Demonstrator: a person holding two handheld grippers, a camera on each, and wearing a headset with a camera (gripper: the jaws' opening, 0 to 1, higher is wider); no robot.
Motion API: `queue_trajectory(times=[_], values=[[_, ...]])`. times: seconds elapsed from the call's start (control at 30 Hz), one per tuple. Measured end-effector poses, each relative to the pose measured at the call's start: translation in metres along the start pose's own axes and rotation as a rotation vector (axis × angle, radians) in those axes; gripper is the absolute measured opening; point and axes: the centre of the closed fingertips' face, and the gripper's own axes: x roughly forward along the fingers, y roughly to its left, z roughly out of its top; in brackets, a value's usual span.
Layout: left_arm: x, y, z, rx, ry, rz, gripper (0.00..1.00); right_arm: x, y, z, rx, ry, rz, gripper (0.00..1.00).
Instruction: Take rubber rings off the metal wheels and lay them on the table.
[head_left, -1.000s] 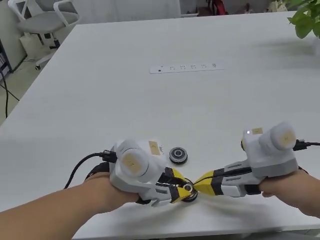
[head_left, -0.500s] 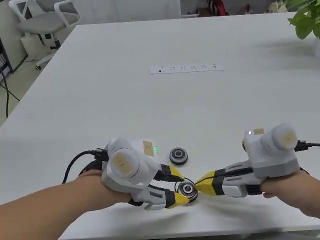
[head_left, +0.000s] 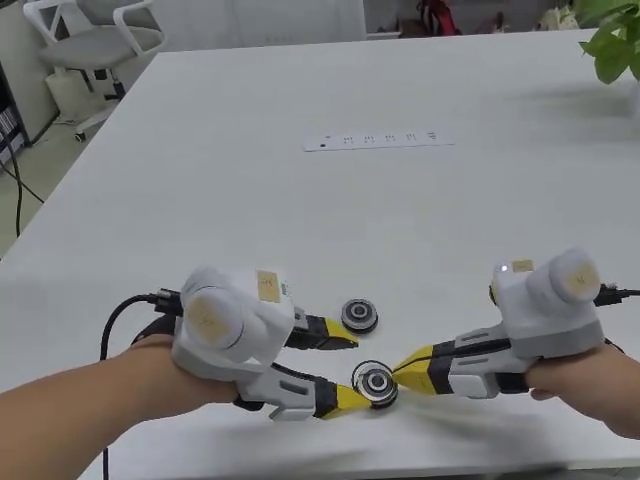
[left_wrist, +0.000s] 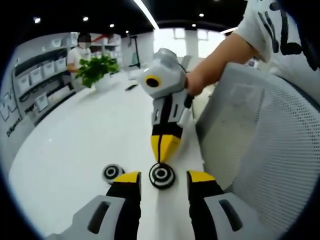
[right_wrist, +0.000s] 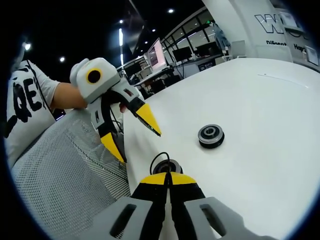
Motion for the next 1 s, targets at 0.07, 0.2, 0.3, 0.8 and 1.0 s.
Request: queue_trajectory(times=[0.07,0.2,0.3,0.8,1.0], values=[[-0.003,0.001,0.0,-0.005,-0.003,0.003,0.38,0.0,0.001,0.0,0.001,0.0,0.002,0.0],[-0.01,0.0,-0.001,-0.007,-0.001,0.01,0.39,0.0,0.002,0.001,-0.002,0.0,0.006,0.0],[-0.016,0.0,0.0,-0.015,-0.012,0.016,0.41,0.0,0.002,0.001,-0.001,0.0,0.01,0.0],[-0.048,0.01,-0.005,-0.069,-0.041,0.071,0.58,-0.001,0.008,0.012,-0.02,-0.006,0.034,0.0],[-0.061,0.015,-0.013,-0.099,-0.05,0.106,0.64,0.001,0.013,0.024,-0.024,-0.016,0.045,0.0]])
